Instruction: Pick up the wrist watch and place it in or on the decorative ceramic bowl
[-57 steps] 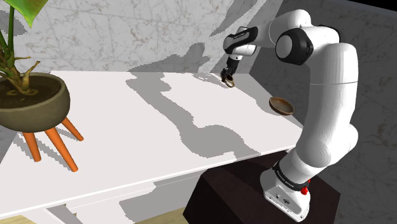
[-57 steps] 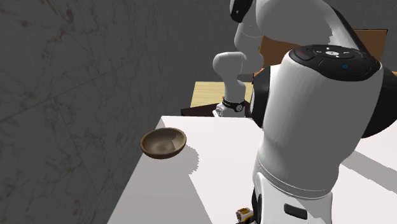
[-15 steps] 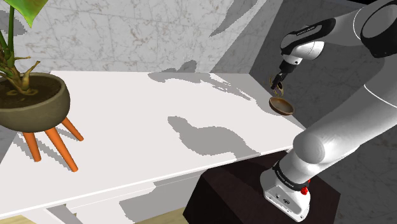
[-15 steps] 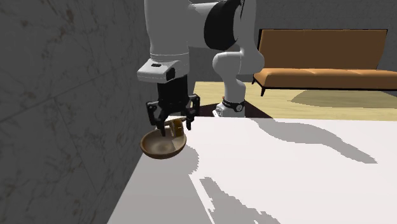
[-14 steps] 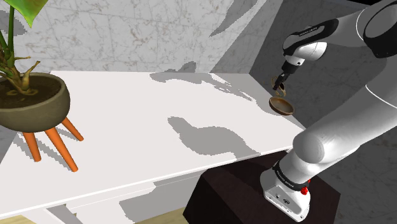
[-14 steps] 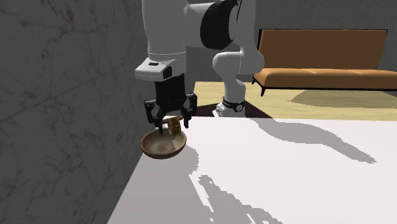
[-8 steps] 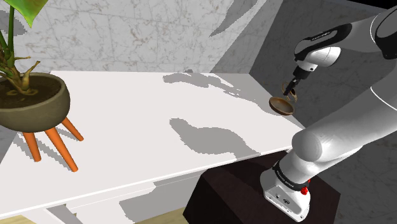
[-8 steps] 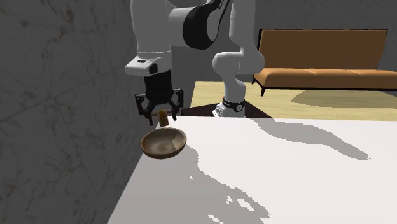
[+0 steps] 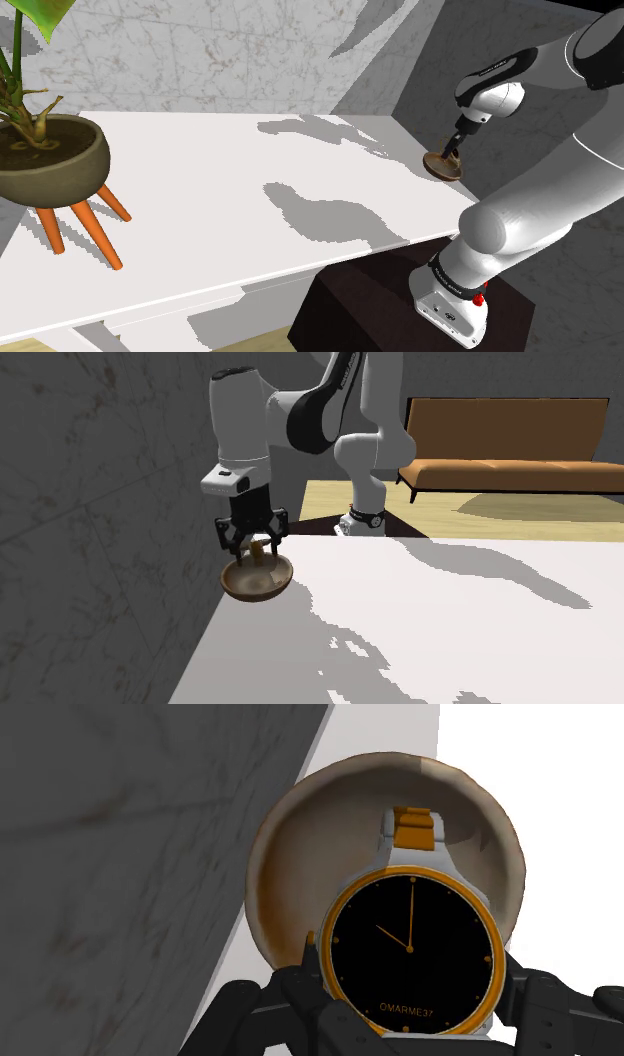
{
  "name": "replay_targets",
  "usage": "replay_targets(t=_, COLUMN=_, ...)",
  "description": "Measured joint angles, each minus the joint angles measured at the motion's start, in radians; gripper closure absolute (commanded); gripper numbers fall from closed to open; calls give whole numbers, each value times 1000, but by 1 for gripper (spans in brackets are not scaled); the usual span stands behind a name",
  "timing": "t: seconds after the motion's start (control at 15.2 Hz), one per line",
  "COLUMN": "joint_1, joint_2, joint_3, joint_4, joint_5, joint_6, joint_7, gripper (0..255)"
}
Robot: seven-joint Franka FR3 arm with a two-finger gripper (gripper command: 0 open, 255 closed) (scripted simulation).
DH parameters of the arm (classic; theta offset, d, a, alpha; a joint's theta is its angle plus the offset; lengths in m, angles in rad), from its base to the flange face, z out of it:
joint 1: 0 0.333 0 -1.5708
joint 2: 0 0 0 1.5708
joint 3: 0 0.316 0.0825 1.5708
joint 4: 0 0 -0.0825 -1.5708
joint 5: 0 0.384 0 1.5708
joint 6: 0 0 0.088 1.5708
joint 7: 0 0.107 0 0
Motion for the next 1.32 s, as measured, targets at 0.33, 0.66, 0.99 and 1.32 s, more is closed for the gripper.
replay_targets(t=0.33, joint_1=0, joint_2=44, joint_3=-3, joint_4=-24, joint_5=34, joint_6=60, joint_7=-26, gripper=255)
replay_targets(t=0.66, joint_1=1, joint_2=48, joint_3=-3, joint_4=-26, joint_5=37, joint_6=66, joint_7=-28, gripper=255)
replay_targets(t=0.99, joint_1=1, joint_2=48, joint_3=-3, joint_4=-26, joint_5=38, joint_6=66, joint_7=-28, gripper=0)
replay_targets(t=1.32, joint_1=-1, joint_2=-5, joint_3=-3, joint_4=-2, joint_5=-2, joint_6=0, joint_7=-3, gripper=0)
